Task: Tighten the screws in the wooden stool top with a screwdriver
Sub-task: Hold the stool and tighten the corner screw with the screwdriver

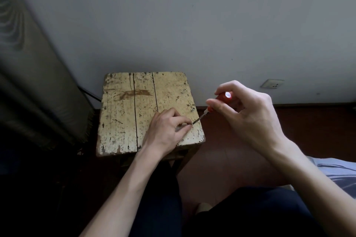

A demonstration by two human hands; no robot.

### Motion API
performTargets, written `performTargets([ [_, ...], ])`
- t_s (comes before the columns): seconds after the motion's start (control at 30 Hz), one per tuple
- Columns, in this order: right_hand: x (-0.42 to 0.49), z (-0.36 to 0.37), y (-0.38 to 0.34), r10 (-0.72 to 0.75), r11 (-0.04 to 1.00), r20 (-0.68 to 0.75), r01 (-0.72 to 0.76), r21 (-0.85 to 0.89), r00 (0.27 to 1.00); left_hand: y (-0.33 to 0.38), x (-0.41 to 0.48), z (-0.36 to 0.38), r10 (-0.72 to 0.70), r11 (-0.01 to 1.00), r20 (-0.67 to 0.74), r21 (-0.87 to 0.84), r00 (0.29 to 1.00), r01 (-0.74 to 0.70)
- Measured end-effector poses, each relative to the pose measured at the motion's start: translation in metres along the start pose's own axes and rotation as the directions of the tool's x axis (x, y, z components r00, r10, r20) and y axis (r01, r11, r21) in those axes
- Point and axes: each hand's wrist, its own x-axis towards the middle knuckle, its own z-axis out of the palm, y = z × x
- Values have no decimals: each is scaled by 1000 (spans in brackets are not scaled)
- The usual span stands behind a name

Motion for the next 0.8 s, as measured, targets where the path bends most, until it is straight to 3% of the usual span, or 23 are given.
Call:
performTargets([
  [0.13,-1,-2,-1,-13,1000,4,13,-16,1000,0,-1,0,-7,1000,1,1,1000,7],
  [0.3,-1,-12,0,5,993,240,-33,114,971,4,-1,-7,-46,999,89,-22,995,49],
  [0.4,3,-14,-1,4,993,281,-37,113,960,-2,2,-22,-116,982,155,-133,981,137],
  [0.57,7,-12,1,-45,998,209,36,47,977,-23,-5,-38,-231,973,-98,-54,968,226],
  [0.8,13,-2,0,-55,987,61,64,-149,997,-23,-9,-31,-184,979,-123,60,975,193],
])
